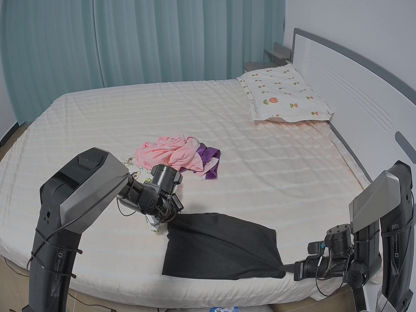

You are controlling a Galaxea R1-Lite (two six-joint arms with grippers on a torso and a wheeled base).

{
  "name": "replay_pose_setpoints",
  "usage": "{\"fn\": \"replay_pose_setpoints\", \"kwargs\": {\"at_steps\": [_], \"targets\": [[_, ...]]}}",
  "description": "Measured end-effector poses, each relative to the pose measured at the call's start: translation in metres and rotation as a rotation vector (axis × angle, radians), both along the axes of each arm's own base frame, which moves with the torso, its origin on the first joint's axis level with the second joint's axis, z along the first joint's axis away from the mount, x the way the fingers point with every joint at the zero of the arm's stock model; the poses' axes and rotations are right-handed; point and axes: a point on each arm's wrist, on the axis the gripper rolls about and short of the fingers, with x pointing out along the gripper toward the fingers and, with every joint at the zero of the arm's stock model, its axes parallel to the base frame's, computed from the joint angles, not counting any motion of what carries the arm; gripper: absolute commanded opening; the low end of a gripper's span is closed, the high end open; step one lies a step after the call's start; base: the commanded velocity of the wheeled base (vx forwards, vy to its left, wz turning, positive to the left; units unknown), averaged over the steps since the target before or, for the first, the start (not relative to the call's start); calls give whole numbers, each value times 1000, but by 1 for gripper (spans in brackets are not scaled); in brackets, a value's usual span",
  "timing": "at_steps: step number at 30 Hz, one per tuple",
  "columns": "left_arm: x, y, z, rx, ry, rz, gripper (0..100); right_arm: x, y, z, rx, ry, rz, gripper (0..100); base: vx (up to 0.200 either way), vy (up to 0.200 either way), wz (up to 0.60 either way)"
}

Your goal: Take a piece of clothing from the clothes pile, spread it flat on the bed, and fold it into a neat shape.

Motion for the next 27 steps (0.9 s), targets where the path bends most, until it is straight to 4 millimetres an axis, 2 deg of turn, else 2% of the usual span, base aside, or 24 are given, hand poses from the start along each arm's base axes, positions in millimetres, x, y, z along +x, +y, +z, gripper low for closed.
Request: {"fn": "replay_pose_setpoints", "kwargs": {"at_steps": [7, 13, 19, 27], "targets": [[-1, 1, 1, -25, 4, 10, 100, 1, 0, 0, 1, -4, -2, 100, 0, 0, 0], [-12, 7, 12, -73, 32, -6, 100, 5, -6, 9, 10, -37, -30, 100, 0, 0, 0], [-35, 16, 40, -132, 14, -42, 100, 14, -19, 27, 30, -117, -95, 100, 0, 0, 0], [-71, 30, 103, -142, -95, -139, 100, 45, -29, 55, 44, -312, -197, 100, 0, 0, 0]]}}
